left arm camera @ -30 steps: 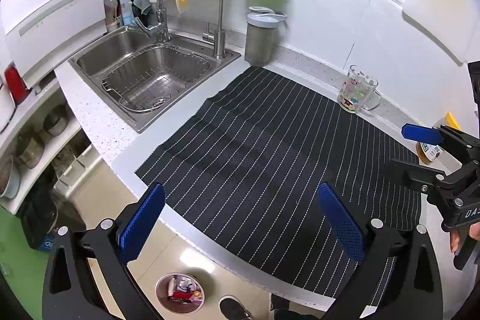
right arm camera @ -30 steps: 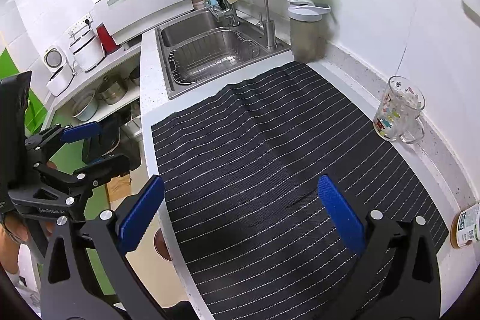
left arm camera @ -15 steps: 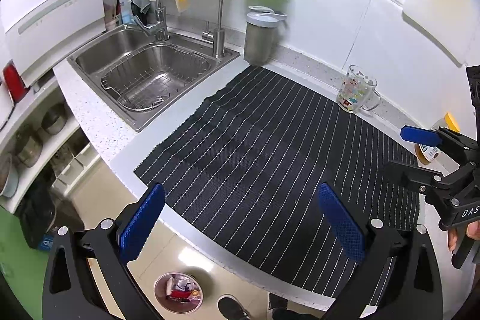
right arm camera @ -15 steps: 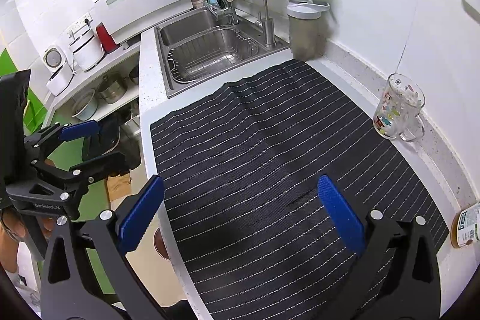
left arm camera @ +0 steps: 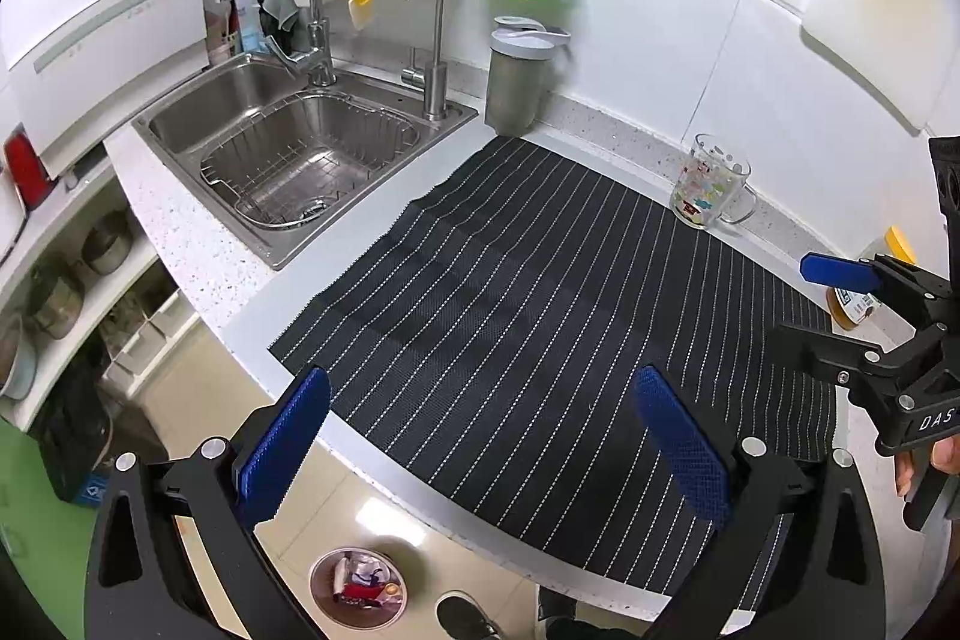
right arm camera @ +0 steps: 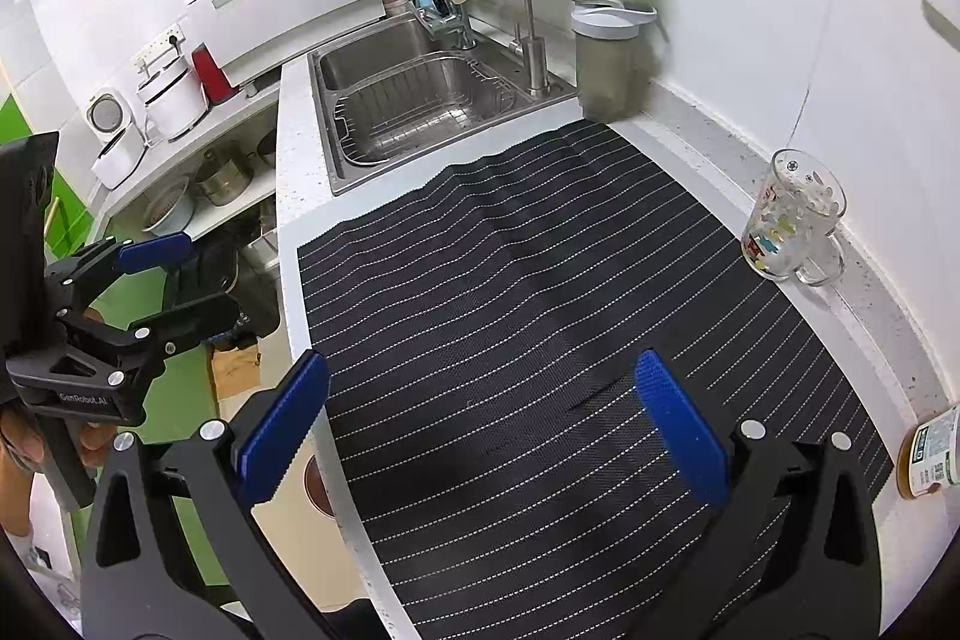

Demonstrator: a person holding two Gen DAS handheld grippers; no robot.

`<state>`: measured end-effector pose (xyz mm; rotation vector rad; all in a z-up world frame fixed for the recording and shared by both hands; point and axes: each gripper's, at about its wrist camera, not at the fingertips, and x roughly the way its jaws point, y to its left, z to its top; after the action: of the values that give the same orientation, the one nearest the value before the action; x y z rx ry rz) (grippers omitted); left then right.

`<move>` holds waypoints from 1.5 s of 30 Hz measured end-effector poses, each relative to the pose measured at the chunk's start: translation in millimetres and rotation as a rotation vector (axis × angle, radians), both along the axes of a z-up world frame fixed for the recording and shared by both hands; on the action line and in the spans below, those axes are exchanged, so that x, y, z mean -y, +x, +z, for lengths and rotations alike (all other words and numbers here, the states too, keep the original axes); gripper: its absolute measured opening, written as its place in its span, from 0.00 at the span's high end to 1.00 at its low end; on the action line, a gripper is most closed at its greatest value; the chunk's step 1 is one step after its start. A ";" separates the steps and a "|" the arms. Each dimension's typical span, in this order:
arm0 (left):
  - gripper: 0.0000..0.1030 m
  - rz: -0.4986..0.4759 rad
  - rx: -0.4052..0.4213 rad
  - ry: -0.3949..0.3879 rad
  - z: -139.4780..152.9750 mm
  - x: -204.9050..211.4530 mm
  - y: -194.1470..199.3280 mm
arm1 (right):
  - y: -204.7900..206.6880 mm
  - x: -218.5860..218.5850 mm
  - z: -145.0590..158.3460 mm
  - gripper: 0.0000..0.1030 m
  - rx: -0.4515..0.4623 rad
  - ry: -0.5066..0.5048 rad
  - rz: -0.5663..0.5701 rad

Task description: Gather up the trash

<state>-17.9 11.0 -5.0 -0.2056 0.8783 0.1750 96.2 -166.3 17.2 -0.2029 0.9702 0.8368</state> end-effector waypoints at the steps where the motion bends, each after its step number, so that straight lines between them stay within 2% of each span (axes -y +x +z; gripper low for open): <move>1: 0.05 0.000 0.000 0.000 0.1 0.1 -0.1 | 0.1 0.6 0.2 0.03 0.000 0.000 0.000; 32: 0.05 -0.007 -0.011 -0.015 -1.5 -0.8 0.8 | 0.2 -2.6 -0.8 0.03 -0.004 -0.002 0.008; 45: 0.05 -0.038 -0.013 0.029 1.7 7.9 5.1 | -2.8 -3.0 -0.3 0.03 -0.006 -0.001 0.007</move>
<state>-12.8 3.1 -3.3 -0.1613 0.8910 0.1535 93.4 -163.3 16.9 -0.2048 0.9765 0.8438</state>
